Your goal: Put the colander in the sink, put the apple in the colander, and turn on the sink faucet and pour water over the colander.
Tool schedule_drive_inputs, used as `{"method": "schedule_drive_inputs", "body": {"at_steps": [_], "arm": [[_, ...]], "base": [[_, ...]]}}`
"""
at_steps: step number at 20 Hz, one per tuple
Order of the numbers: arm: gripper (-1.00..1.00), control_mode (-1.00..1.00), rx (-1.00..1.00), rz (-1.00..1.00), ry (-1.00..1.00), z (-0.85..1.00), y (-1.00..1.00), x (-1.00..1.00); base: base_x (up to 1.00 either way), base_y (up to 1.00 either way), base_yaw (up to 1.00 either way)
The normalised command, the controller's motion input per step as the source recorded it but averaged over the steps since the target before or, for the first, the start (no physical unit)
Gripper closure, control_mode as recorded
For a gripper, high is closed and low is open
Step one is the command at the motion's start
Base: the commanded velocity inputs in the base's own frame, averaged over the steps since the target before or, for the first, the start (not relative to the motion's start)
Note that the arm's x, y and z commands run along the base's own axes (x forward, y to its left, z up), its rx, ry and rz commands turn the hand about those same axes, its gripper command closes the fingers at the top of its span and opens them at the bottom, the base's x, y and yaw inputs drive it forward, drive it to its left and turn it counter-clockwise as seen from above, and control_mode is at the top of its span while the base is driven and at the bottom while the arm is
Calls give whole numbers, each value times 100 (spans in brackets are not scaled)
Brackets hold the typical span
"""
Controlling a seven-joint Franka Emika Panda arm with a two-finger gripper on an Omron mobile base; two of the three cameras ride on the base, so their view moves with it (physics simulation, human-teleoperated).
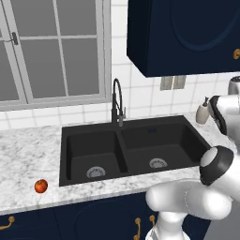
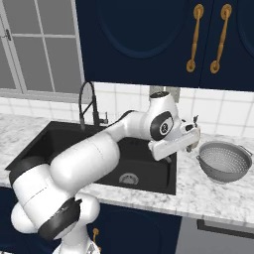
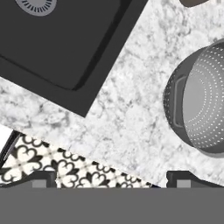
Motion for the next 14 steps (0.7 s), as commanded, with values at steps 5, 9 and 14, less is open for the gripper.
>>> {"method": "schedule_drive_inputs", "body": {"at_steps": [5, 9, 14], "arm": [[-100, -100, 0, 0, 0, -26, -37, 38], [-100, -100, 0, 0, 2, -27, -33, 41], [-100, -100, 0, 0, 4, -35, -18, 49]], "base": [[0, 0, 0], [0, 0, 0], [0, 0, 0]]}}
